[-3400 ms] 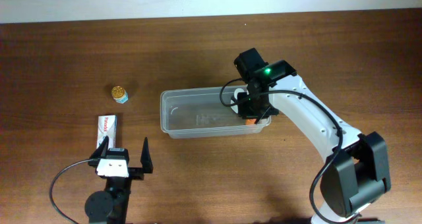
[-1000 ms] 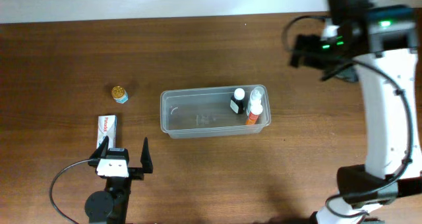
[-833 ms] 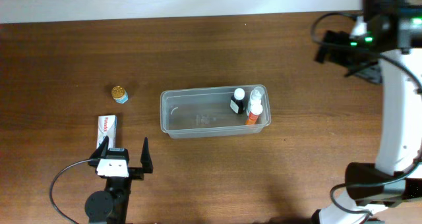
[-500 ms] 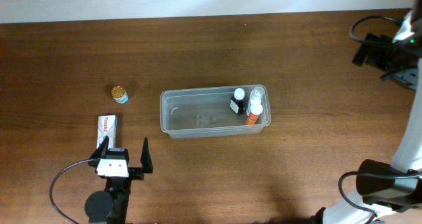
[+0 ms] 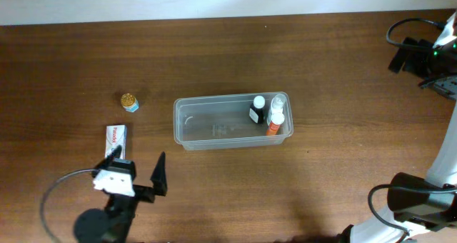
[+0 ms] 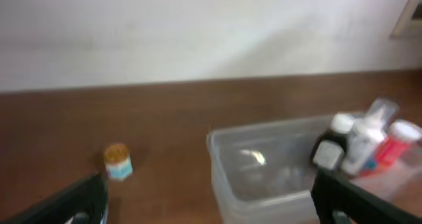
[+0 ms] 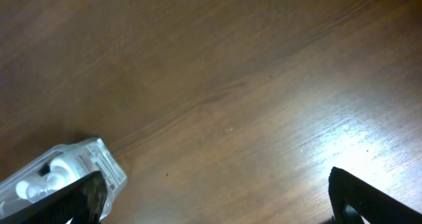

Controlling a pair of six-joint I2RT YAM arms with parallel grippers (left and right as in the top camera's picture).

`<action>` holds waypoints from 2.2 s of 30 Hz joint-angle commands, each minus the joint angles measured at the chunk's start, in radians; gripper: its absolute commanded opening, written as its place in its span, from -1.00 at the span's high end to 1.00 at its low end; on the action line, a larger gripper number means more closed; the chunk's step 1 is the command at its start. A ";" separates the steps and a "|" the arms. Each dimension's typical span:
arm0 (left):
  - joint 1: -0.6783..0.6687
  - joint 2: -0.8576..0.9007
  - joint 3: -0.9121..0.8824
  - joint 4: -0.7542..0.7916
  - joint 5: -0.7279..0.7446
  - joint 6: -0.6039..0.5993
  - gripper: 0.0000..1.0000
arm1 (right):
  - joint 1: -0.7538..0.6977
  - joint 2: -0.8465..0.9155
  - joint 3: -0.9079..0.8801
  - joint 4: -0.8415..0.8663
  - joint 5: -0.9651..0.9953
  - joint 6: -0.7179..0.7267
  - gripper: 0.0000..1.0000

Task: Pack container
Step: 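Move the left gripper over the white Panadol box and descend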

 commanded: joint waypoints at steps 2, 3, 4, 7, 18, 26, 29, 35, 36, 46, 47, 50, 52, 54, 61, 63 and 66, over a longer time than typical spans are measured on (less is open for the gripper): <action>0.004 0.256 0.367 -0.189 -0.024 -0.011 -0.99 | -0.002 -0.032 0.016 -0.005 0.009 -0.008 -0.97; 0.004 0.327 0.455 -0.256 -0.026 0.014 -0.99 | -0.002 -0.032 0.016 -0.005 0.009 -0.008 -0.97; 0.004 0.397 0.542 -0.324 -0.026 0.039 -0.99 | -0.002 -0.032 0.016 -0.006 0.009 -0.008 -0.97; 0.004 0.592 0.781 -0.523 -0.025 0.091 -0.99 | -0.002 -0.032 0.016 -0.005 0.009 -0.008 -0.97; 0.004 1.013 1.270 -0.918 -0.004 0.100 -0.99 | -0.002 -0.032 0.016 -0.005 0.009 -0.008 -0.98; 0.008 1.200 1.270 -1.023 -0.170 0.071 -0.99 | -0.002 -0.032 0.016 -0.005 0.009 -0.008 -0.97; 0.034 1.285 1.270 -1.043 -0.206 0.027 -0.99 | -0.002 -0.032 0.016 -0.005 0.009 -0.008 -0.97; 0.141 1.402 1.234 -1.049 -0.204 -0.015 -0.99 | -0.002 -0.032 0.016 -0.005 0.009 -0.008 -0.97; 0.162 1.408 1.220 -1.039 -0.200 -0.022 -0.99 | -0.002 -0.032 0.016 -0.005 0.009 -0.008 -0.97; 0.250 1.414 1.001 -0.872 -0.186 -0.021 -0.99 | -0.002 -0.032 0.016 -0.005 0.009 -0.008 -0.97; 0.250 1.416 0.977 -0.856 -0.190 -0.019 -0.99 | -0.002 -0.032 0.016 -0.005 0.009 -0.008 -0.97; 0.251 1.435 0.921 -0.816 -0.205 -0.018 -0.99 | -0.002 -0.032 0.016 -0.005 0.009 -0.008 -0.97; 0.251 1.450 0.896 -0.789 -0.193 -0.018 -0.99 | -0.002 -0.032 0.016 -0.005 0.009 -0.008 -0.97; 0.251 1.470 0.882 -0.772 -0.183 -0.018 -0.99 | -0.002 -0.032 0.016 -0.005 0.009 -0.008 -0.97; 0.251 1.565 0.882 -0.683 -0.187 -0.018 -0.99 | -0.002 -0.032 0.016 -0.005 0.009 -0.008 -0.97; 0.251 1.600 0.882 -0.660 -0.186 -0.005 -0.99 | -0.002 -0.032 0.016 -0.005 0.009 -0.008 -0.97; 0.251 1.658 0.882 -0.643 -0.187 0.002 -0.99 | -0.002 -0.032 0.016 -0.005 0.009 -0.008 -0.97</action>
